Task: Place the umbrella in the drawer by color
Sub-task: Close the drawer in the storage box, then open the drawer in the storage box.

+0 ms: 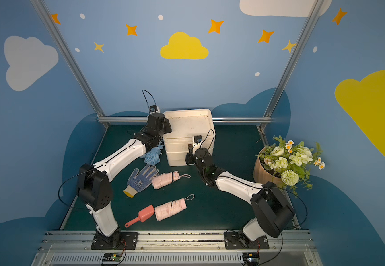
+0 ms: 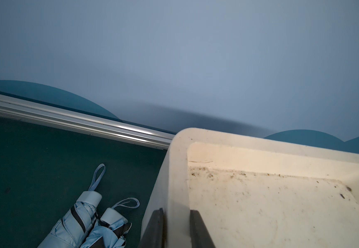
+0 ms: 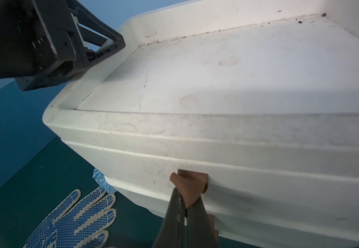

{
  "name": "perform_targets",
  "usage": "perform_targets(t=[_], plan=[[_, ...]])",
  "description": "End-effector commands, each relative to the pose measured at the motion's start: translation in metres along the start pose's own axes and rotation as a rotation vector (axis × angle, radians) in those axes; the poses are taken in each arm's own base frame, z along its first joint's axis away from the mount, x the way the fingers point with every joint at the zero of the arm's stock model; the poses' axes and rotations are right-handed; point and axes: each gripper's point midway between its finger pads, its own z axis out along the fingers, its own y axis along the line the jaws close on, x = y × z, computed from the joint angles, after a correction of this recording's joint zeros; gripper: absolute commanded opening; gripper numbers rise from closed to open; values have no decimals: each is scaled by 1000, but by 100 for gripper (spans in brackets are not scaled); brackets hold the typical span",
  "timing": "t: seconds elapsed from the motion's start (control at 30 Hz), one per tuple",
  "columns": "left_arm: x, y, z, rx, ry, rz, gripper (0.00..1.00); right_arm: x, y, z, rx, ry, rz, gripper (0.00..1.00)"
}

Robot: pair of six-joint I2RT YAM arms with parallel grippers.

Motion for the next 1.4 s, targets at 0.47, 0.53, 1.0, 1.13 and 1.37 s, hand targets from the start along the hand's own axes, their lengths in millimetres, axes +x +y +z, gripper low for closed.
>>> perform_targets(t=[0.47, 0.53, 1.0, 1.13, 1.37], plan=[[35, -18, -23, 89, 156, -50, 15, 21, -4, -40, -105, 127, 10, 43], [33, -17, -22, 85, 151, -50, 15, 35, -6, -48, -105, 197, 17, 44], [40, -16, -17, 72, 161, -97, 15, 71, -13, -31, -78, 205, 176, 39], [41, -16, -17, 72, 163, -97, 15, 66, -18, -19, -47, 175, 160, 40], [41, -18, -16, 84, 167, -100, 15, 65, -17, 4, -43, 146, 165, 39]])
